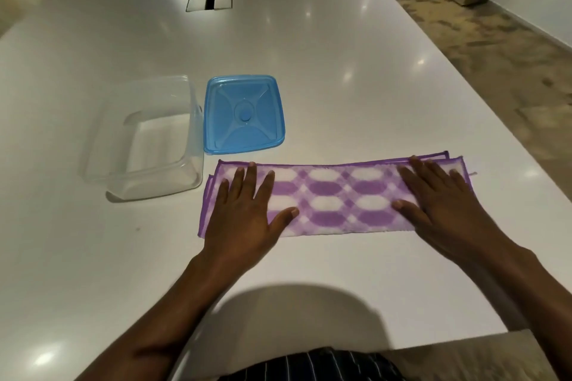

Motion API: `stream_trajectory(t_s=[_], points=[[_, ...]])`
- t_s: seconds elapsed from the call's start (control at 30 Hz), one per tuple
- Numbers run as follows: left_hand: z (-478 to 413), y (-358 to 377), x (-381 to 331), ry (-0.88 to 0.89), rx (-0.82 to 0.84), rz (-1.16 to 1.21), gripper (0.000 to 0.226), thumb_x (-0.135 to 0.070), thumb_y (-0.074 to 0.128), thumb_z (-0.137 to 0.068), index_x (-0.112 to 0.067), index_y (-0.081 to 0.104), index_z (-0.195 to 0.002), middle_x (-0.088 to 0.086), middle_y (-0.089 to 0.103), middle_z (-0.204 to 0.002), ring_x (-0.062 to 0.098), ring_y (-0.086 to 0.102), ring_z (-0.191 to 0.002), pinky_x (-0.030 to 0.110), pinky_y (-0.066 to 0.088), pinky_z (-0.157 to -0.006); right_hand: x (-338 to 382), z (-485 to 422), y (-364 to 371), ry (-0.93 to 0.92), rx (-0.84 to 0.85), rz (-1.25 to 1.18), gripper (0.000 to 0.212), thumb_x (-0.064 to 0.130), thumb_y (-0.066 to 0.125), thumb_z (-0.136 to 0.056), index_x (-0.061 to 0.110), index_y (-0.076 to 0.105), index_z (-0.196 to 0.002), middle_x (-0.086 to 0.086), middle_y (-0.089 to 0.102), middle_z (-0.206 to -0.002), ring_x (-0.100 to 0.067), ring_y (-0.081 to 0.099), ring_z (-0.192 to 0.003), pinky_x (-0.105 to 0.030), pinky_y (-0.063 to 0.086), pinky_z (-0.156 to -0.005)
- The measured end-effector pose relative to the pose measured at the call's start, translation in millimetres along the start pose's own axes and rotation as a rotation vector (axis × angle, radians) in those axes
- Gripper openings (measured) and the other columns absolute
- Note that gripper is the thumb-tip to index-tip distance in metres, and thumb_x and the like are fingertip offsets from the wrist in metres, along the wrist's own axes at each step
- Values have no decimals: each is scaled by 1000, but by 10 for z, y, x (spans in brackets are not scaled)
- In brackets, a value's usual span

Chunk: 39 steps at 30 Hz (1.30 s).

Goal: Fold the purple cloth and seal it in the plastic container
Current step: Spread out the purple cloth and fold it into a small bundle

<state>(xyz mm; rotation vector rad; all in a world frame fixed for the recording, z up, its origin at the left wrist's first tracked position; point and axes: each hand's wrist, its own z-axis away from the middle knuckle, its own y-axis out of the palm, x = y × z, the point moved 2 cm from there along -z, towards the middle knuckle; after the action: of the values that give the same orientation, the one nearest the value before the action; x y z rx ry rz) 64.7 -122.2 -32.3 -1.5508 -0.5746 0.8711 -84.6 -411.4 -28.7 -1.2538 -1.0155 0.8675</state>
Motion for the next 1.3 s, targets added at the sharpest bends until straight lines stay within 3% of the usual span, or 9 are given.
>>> stream_trajectory(t_s=[0.1, 0.23, 0.33, 0.5, 0.73, 0.9, 1.13, 1.23, 1.3], points=[[50, -27, 20, -1, 2, 34, 75, -68, 11, -87, -25, 18, -148, 8, 9, -160, 25, 6, -147, 41, 5, -120, -5, 7, -133, 56, -76, 40, 74, 60, 34, -85, 6, 48, -135, -24, 45, -143, -39, 42, -131, -51, 37, -104], [158, -119, 70, -1, -127, 114, 50, -40, 39, -95, -16, 39, -140, 14, 29, -154, 29, 24, -143, 40, 17, -117, -127, 215, -274, 362, -218, -60, 55, 55, 50, -83, 9, 53, -112, -24, 57, -115, -42, 54, -105, -48, 50, -83], [197, -137, 129, -3, -158, 95, 50, -37, 46, -94, -14, 42, -138, 16, 34, -151, 30, 27, -142, 43, 21, -117, -195, 348, -274, 540, -166, -85, 55, 62, 54, -79, 11, 53, -99, -16, 52, -93, -38, 54, -85, -42, 47, -67], [235, -97, 179, -46, -107, 67, 62, -54, 26, -91, -18, 36, -141, 13, 28, -155, 26, 22, -144, 37, 14, -117, -224, 306, -253, 559, -94, -155, 48, 64, 56, -78, 16, 53, -79, -10, 50, -81, -32, 53, -67, -39, 46, -61], [249, -69, 204, -75, -83, 66, 68, -60, 19, -89, -21, 34, -142, 10, 25, -156, 24, 20, -145, 36, 13, -118, -380, 181, -164, 528, -73, -252, 45, 62, 65, -73, 19, 51, -79, -1, 57, -71, -25, 56, -63, -33, 42, -54], [255, -67, 203, -87, -80, 64, 71, -61, 15, -87, -22, 32, -143, 9, 22, -157, 24, 17, -146, 35, 10, -118, -409, 126, -165, 548, -53, -325, 40, 51, 73, -75, 16, 56, -65, -6, 60, -60, -27, 58, -57, -31, 39, -49], [271, -83, 209, -83, -113, 171, 55, -51, 34, -93, -23, 38, -140, 5, 27, -156, 21, 22, -144, 29, 11, -114, 50, 53, -482, 410, -272, -654, 17, 16, 72, -75, 13, 56, -78, -10, 64, -72, -32, 62, -60, -35, 47, -52], [281, -116, 220, -79, -164, 265, 43, -33, 44, -95, -20, 46, -136, 4, 35, -152, 19, 29, -141, 27, 17, -114, 542, 10, -663, 255, -367, -794, 39, 11, 74, -74, 27, 56, -106, 7, 64, -92, -12, 63, -75, -33, 52, -65], [286, -146, 232, -96, -198, 364, 39, -22, 44, -96, -18, 49, -134, 4, 40, -149, 17, 33, -139, 27, 21, -114, 880, -41, -731, 140, -367, -832, 56, 13, 75, -74, 30, 53, -122, 20, 60, -94, 6, 61, -73, -11, 47, -66]])
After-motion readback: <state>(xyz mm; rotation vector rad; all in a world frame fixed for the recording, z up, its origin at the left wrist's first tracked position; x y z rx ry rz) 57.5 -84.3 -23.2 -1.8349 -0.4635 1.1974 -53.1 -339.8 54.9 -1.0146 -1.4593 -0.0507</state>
